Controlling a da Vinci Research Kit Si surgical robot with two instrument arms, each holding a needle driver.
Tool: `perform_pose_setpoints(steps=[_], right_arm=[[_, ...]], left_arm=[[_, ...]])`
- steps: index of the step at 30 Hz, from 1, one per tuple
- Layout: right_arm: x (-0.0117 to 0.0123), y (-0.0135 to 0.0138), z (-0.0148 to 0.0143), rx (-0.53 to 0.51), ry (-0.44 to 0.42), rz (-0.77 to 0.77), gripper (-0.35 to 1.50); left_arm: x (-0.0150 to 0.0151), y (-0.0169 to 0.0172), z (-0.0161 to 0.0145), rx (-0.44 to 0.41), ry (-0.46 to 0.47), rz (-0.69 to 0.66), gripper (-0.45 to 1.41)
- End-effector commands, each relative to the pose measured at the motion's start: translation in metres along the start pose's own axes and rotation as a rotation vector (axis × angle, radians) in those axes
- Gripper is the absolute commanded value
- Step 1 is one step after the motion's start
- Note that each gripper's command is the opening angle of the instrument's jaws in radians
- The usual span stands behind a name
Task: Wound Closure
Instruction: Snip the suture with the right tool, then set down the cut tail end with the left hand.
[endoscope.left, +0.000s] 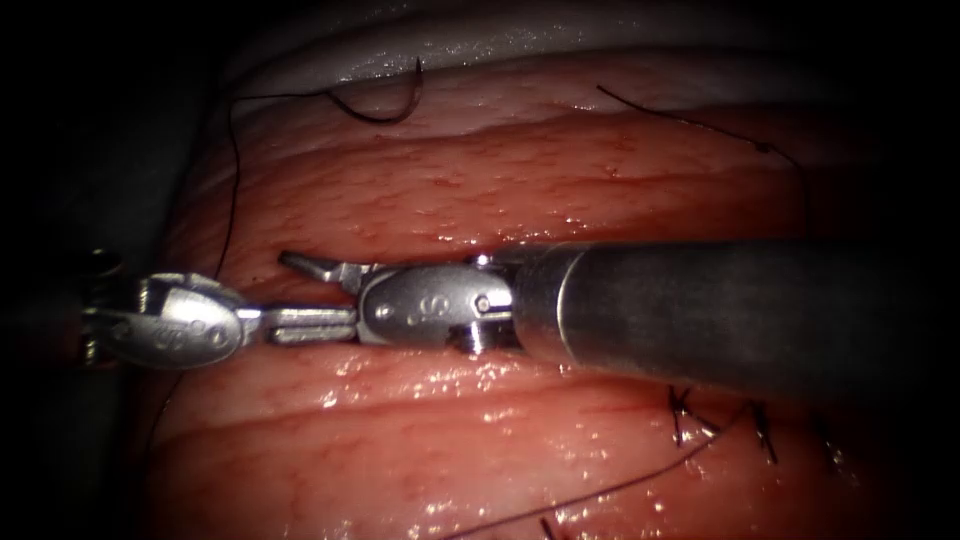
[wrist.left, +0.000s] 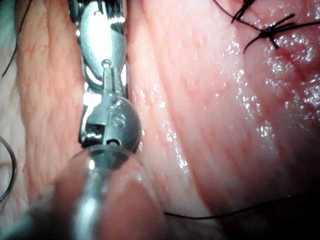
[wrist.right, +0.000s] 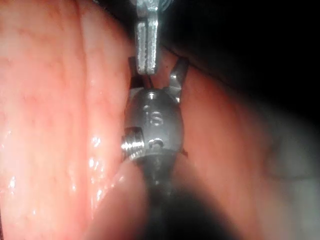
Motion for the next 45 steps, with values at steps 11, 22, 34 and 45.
perform_pose_setpoints(steps=[11, 22, 34, 45], right_arm=[[-0.0001, -0.0008, 0.0006, 0.001, -0.020, 0.053, -0.35], [-0.0015, 0.0018, -0.0048, -0.004, -0.044, -0.018, 1.26], [0.0000, 0.0046, -0.0103, -0.091, -0.023, -0.012, 1.25], [0.0000, 0.0042, -0.0107, -0.090, -0.021, -0.016, 1.21]], left_arm=[[-0.0003, 0.0012, 0.0002, 0.000, -0.001, 0.010, -0.45], [0.0006, 0.0052, -0.0043, -0.004, -0.018, 0.025, -0.45], [-0.0032, 0.0086, -0.0058, 0.000, -0.071, -0.071, -0.45], [-0.0070, 0.0100, -0.0037, -0.068, -0.111, -0.270, -0.03]])
